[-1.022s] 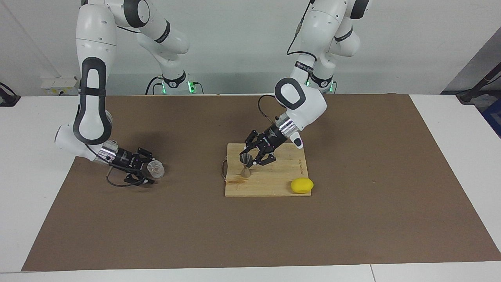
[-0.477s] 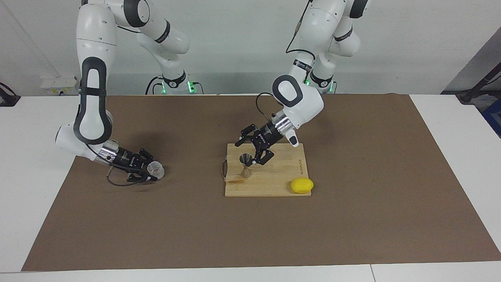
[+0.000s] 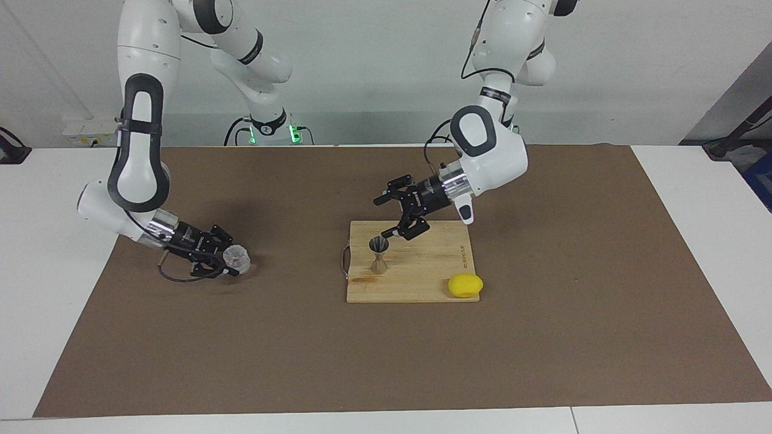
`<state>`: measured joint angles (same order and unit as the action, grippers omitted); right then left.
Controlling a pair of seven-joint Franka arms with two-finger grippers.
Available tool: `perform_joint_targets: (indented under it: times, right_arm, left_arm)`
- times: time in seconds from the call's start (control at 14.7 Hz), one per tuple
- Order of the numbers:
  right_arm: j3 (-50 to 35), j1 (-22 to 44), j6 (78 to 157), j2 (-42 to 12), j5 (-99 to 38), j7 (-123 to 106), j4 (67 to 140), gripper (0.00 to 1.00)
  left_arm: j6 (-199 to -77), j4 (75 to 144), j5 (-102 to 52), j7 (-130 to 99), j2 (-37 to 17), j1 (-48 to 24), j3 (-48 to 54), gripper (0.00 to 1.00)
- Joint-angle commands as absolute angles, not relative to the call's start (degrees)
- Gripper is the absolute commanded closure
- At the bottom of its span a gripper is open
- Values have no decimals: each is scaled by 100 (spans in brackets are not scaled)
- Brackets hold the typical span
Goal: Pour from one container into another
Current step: 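Release the metal cup on the board while the right gripper lifts the glass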
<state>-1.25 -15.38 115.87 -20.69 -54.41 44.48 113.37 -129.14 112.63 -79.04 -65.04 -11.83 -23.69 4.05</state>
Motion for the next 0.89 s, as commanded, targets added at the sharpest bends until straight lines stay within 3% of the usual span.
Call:
perform_joint_targets:
  times: [0.0, 0.27, 0.54, 0.82]
  right_arm:
    - [-123, -1197, 11707, -1671, -5494, 4945, 11426, 100]
    - [-132, -687, 11725, -1661, -4853, 6035, 10891, 100]
    - [-132, -186, 11733, -1722, -4422, 6836, 10425, 100]
    - [-141, 342, 11742, -1828, -3956, 7505, 10038, 100]
  left_arm:
    - [-11677, 11050, -6606, -6504, -1063, -1699, 431, 0]
    - [-10917, 10425, -4663, -6460, -1125, -1126, 431, 0]
    - [-10933, 10239, -2702, -5891, -950, -853, 431, 0]
    - [-11205, 10248, -1760, -4705, -704, -642, 422, 0]
